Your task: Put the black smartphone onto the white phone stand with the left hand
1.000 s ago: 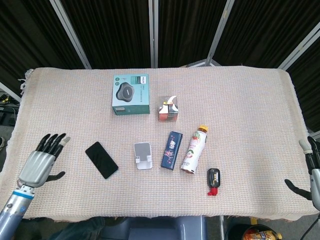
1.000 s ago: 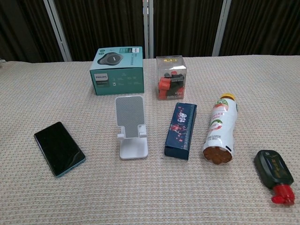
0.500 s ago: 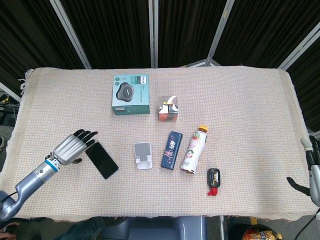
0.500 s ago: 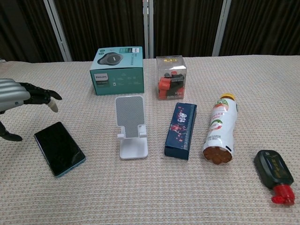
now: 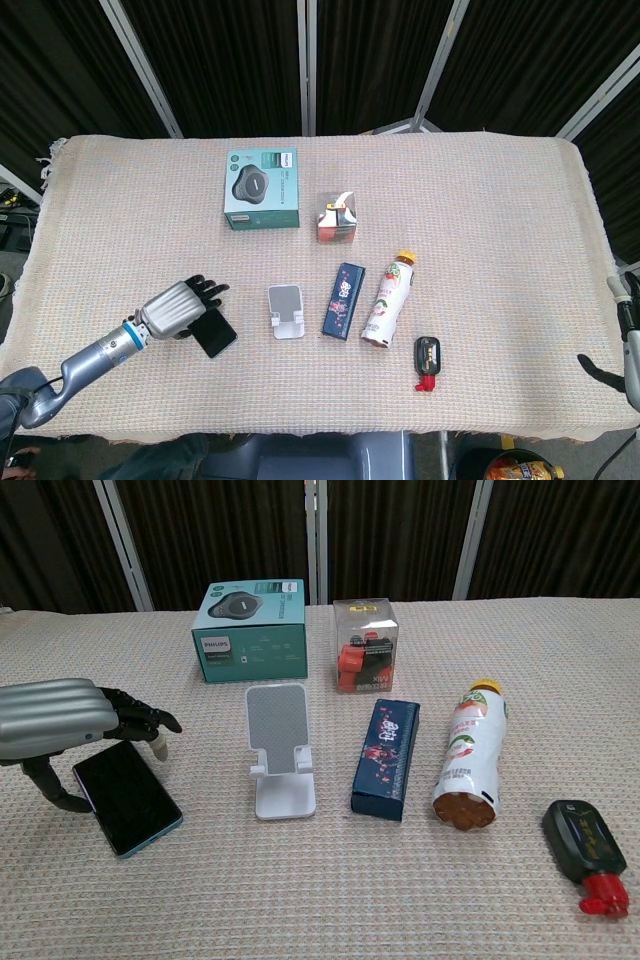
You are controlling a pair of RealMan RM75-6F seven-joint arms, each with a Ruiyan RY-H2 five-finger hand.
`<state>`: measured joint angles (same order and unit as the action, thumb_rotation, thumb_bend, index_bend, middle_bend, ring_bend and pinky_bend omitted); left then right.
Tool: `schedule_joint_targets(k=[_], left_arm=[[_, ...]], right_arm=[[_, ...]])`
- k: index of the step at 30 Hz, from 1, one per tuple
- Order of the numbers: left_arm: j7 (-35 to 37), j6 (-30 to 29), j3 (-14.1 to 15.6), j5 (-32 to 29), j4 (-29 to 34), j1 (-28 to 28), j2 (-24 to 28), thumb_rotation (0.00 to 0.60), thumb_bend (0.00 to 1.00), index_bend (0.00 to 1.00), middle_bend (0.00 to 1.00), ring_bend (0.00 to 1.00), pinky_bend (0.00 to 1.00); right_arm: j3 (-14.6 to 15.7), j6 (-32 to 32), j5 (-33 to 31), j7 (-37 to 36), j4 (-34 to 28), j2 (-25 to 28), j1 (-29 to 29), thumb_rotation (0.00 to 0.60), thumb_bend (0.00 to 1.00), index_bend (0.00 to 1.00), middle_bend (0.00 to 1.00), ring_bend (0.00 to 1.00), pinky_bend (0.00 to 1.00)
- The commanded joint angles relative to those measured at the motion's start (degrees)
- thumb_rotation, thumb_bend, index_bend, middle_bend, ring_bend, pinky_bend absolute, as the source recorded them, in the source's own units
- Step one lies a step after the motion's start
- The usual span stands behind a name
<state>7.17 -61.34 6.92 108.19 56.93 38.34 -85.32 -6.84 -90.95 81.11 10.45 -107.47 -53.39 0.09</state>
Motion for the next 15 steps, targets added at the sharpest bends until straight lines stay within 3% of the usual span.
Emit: schedule_joint_targets(k=[1, 15], left_arm=[[-1.0, 0.9, 0.6, -0.6, 0.8, 0.4, 0.2, 0.6, 0.0, 0.28, 0.1, 0.18, 0.21], [-1.0, 2.6, 2.1, -2.0, 0.4, 2.0, -1.6, 0.6, 0.0, 0.3, 0.12, 0.2, 0.23]], right_arm=[[0.0, 0.1, -0.1, -0.2, 0.1, 0.1, 0.0, 0.6, 0.0, 0.0, 0.0, 0.0, 0.0], [-0.3, 0.1, -0.9, -0.1, 0.1, 0.1, 0.0, 0.6, 0.0, 0.0, 0.0, 0.0, 0.0]])
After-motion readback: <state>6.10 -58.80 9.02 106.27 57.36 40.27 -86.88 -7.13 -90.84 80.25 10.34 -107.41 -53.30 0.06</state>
